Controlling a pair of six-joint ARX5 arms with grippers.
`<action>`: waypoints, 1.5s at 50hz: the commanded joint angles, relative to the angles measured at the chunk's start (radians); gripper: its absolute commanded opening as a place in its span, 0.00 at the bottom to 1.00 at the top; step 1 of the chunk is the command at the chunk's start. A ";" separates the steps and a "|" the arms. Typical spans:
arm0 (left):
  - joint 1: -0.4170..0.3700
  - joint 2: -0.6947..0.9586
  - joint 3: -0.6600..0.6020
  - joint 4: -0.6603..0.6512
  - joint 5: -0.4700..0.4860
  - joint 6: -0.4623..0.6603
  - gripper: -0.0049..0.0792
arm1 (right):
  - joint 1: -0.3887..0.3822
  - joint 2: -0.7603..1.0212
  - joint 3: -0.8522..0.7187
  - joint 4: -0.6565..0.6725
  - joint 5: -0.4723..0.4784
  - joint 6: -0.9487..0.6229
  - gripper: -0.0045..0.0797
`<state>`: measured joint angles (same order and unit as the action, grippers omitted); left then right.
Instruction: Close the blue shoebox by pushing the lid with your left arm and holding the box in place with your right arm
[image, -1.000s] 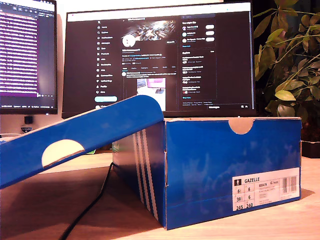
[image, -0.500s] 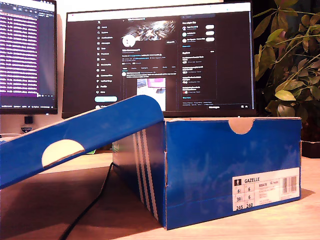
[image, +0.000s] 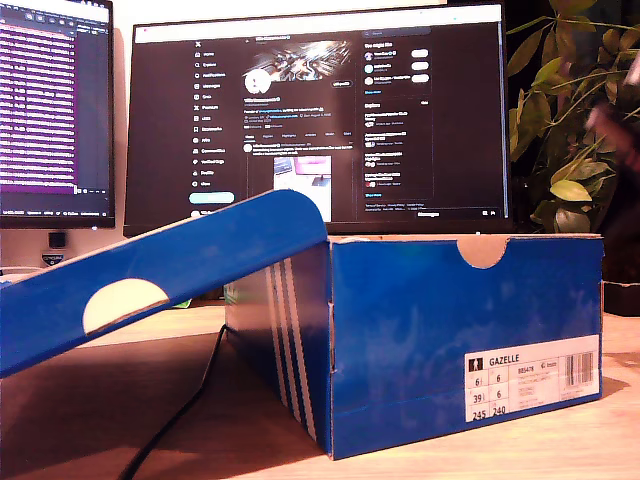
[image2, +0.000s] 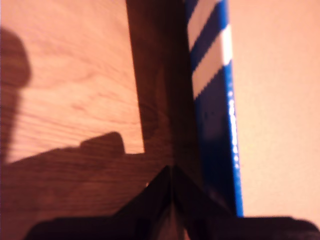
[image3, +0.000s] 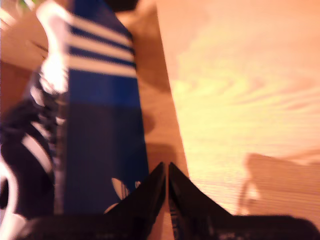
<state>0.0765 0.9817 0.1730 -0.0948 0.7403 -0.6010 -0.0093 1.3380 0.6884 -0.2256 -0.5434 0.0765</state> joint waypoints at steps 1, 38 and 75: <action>0.004 0.009 0.011 0.036 0.024 -0.003 0.04 | 0.039 0.020 -0.001 0.014 -0.010 -0.006 0.04; -0.053 0.011 0.243 0.104 0.185 -0.080 0.04 | 0.166 0.053 -0.001 0.085 -0.020 0.005 0.04; -0.401 0.092 0.490 0.313 0.032 -0.249 0.04 | 0.051 0.053 0.026 0.135 0.033 -0.045 0.04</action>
<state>-0.3008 1.0340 0.6495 0.2028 0.7868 -0.8375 0.0753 1.3857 0.6884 -0.0971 -0.5140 0.0406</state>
